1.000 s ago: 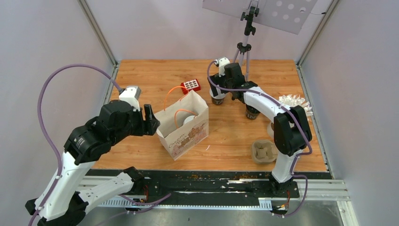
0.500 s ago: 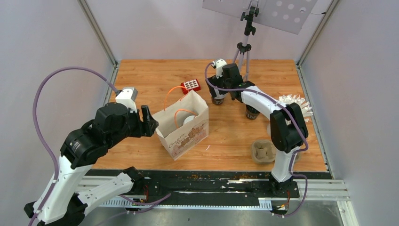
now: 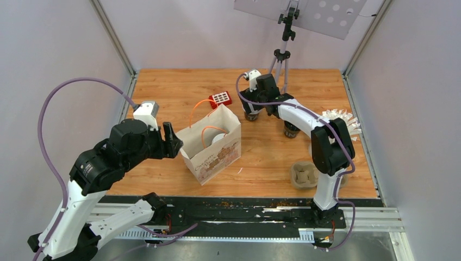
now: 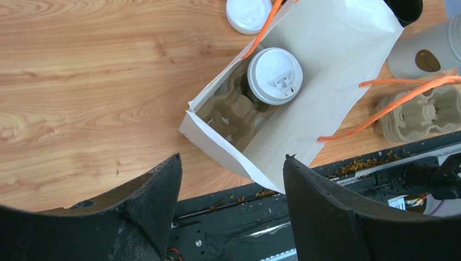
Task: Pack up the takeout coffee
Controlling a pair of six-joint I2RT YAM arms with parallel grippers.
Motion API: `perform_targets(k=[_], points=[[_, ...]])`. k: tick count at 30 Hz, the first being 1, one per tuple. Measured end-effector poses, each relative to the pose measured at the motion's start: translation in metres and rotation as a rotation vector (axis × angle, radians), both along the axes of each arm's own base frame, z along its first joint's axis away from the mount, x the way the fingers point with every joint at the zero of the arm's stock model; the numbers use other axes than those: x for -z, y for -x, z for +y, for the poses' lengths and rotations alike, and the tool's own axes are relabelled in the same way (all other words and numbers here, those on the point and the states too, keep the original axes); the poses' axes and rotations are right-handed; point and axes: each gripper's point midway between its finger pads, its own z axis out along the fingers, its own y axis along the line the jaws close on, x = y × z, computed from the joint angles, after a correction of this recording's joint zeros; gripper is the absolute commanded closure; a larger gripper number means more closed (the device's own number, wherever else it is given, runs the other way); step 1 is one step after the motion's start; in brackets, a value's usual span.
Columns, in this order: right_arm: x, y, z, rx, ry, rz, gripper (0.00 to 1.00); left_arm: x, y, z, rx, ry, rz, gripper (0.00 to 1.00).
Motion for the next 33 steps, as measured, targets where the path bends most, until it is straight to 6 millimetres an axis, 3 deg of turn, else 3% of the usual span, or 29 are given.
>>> perform_targets(k=[10,19,33], points=[[0.007,0.0,0.001,0.0,0.004,0.013,0.12,0.0,0.0,0.001,0.005,-0.009,-0.003,0.24],[0.008,0.001,0.001,-0.001,0.005,0.016,0.23,0.003,0.001,0.004,-0.004,-0.022,0.003,0.25],[0.008,0.001,0.001,0.001,0.004,0.019,0.13,0.011,0.02,0.015,-0.022,-0.033,0.085,0.27]])
